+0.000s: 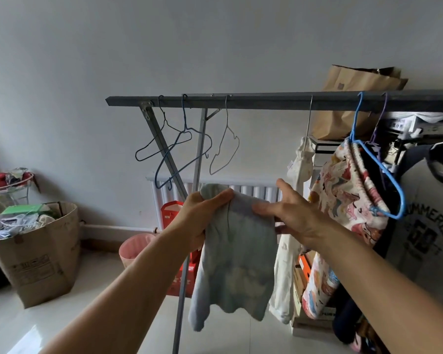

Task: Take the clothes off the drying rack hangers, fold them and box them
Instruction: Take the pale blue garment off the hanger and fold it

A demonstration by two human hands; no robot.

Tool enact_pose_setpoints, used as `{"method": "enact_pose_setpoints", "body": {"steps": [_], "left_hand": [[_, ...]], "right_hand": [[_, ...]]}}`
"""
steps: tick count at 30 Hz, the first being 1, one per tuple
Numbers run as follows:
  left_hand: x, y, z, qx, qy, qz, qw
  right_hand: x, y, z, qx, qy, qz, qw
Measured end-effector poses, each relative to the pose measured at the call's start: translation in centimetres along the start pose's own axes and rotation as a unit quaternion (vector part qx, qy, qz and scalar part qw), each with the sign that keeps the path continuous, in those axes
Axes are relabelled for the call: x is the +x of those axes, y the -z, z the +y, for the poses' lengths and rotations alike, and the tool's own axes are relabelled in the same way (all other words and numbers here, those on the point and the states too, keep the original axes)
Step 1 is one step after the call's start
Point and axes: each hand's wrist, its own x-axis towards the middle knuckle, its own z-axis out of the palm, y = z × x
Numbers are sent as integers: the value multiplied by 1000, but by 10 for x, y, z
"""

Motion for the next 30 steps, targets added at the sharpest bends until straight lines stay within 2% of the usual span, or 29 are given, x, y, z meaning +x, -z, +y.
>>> {"method": "enact_pose_setpoints", "body": {"steps": [3,5,7,10,13,15,17,19,20,22,25,28,30], "left_hand": [[7,2,-2,47,-27,62,997],[8,5,-2,57,-40,76,995],[7,6,0,52,-53,52,996],[2,3,9,49,-59,-10,997],[4,13,17,107,-62,-97,988],[5,20,22,232,-84,-122,961],[8,23,27,373,-125,-102,914],[12,24,30,421,-148,-86,891],[14,25,32,413,-155,-87,893],[13,26,35,336,-159,-94,924],[7,16,33,193,-143,-70,968],[5,4,19,47,-49,-19,997],[3,1,10,38,-14,-48,998]], "right_hand": [[-1,2,4,18,43,6,999],[-2,2,0,36,56,13,998],[-4,3,-1,57,61,-9,996],[-11,5,-2,-18,75,-43,996],[-14,3,-4,-123,121,9,985],[-13,3,-4,-185,154,59,969],[-14,5,-6,-237,184,103,948],[-16,7,-10,-246,217,121,937],[-16,9,-13,-240,235,121,934],[-17,14,-18,-213,247,117,938],[-16,18,-24,-94,199,74,973],[-13,17,-26,-2,171,52,984],[-11,15,-25,2,178,71,981]]}}
